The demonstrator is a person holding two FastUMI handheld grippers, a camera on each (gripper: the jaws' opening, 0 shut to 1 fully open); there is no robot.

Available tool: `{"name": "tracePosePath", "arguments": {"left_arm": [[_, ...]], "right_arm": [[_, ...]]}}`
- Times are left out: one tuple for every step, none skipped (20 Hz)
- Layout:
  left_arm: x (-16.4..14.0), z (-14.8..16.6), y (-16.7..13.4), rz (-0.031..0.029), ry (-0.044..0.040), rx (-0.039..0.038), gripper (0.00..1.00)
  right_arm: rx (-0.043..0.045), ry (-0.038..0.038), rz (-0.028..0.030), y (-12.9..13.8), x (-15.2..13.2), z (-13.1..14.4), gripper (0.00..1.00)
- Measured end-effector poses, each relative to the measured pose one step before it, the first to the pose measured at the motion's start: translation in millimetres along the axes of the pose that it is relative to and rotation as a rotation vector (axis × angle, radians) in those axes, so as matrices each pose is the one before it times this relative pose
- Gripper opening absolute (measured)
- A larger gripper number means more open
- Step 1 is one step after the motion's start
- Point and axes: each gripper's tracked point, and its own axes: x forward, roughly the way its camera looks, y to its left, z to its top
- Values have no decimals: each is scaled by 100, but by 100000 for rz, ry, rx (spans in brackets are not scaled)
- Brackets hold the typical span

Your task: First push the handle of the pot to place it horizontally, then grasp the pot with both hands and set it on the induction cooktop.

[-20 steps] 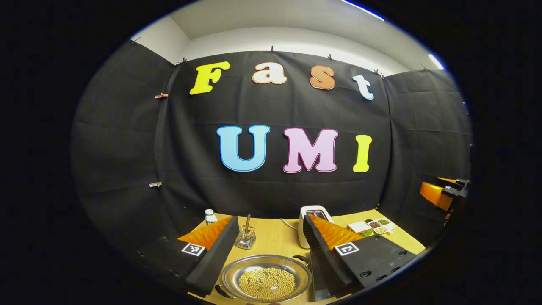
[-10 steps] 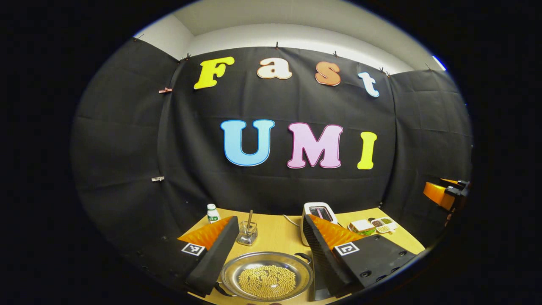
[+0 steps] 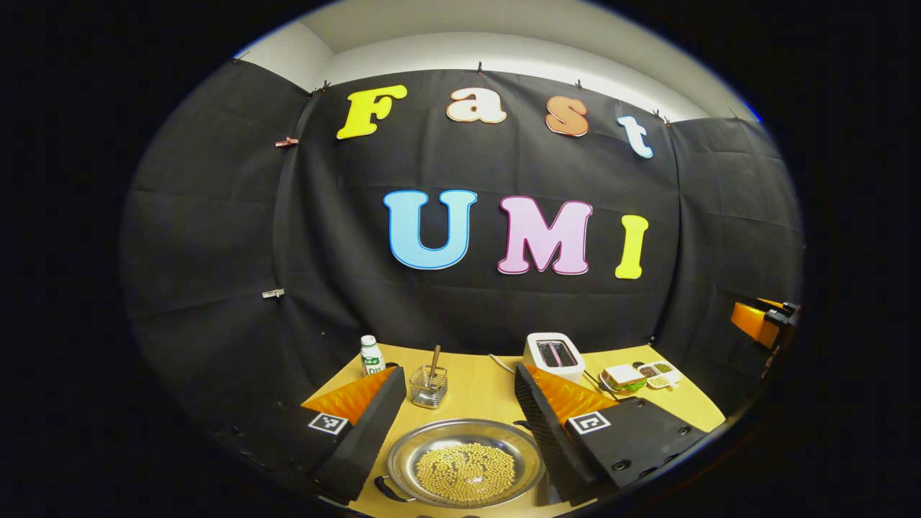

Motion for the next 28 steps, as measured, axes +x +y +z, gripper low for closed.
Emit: {"name": "tracePosePath", "arguments": {"left_arm": [[121,-216,609,866,595,273,95],[148,-208,486,355,979,-169,95],[117,-430,384,-56,1136,-353,95],[74,-326,450,25,1264,-228,95],[64,-518,517,-224,1401,-225,95],[96,-569,184,-1113,1918,-292,95],[-32,-600,499,-443,1851,-348,95],[32,-572,405,-676,2004,-439,94],[91,-833,529,-369,2483,-782,93],[50,-688,638,-75,2769,-1426,89],[64,-854,636,-125,2249,-1816,87],[10,-736,610,19,2494,-1728,82],[83,-1012,695,93,3003,-1574,78],[-1,-896,686,154,3026,-1242,71],[89,-991,765,186,2801,-1083,67],[35,-805,616,-101,2595,-1044,57],[20,-980,469,-613,2104,-1067,52],[-33,-774,446,-550,2076,-1112,44],[59,-1029,250,-1026,2046,-871,46],[29,-846,143,-1352,1618,-501,32],[16,-910,66,-1378,1412,-131,29],[62,-786,26,-1174,1342,355,17],[153,-1009,236,-283,1875,686,14],[207,-1108,412,602,2497,635,14],[-20,-861,412,461,1673,-113,10],[333,-980,-355,-2389,2220,-1278,5],[225,-1035,-494,-2956,2410,-2137,5],[170,-1208,-194,-1682,2615,-1404,5]], "right_arm": [[25,397,-393,-37,-54,-97,96],[-29,316,-247,-16,-135,-114,96],[-43,242,-163,44,-213,-104,96],[-27,140,-42,129,-132,-39,98],[37,138,103,172,-133,-8,98],[35,216,91,245,-191,-102,98],[3,356,56,215,-85,-158,98],[150,261,-1,168,-173,-138,98],[282,297,148,305,-111,-64,98],[325,360,107,203,-145,-232,98],[127,486,110,265,-216,-143,98],[-34,477,-8,252,-89,-227,100],[-99,401,-45,247,-230,-195,98],[-55,322,-100,205,-271,-261,98],[-14,331,-93,220,-225,-218,98],[-18,334,-85,270,-181,-281,98],[-13,420,-9,263,-326,-275,98],[-79,261,-131,224,-368,-330,98],[-79,74,-141,223,-312,-218,98],[14,115,53,217,-275,-251,98],[-42,-69,69,257,-335,-246,98],[-124,-41,18,203,-300,-322,98],[-295,377,191,159,-165,-376,98],[-402,730,356,197,-381,-611,98],[-365,752,291,225,-303,-412,98],[-351,505,24,124,-230,-301,98],[-218,279,-75,77,-262,-184,98],[-150,209,-131,94,-243,-155,98]]}}
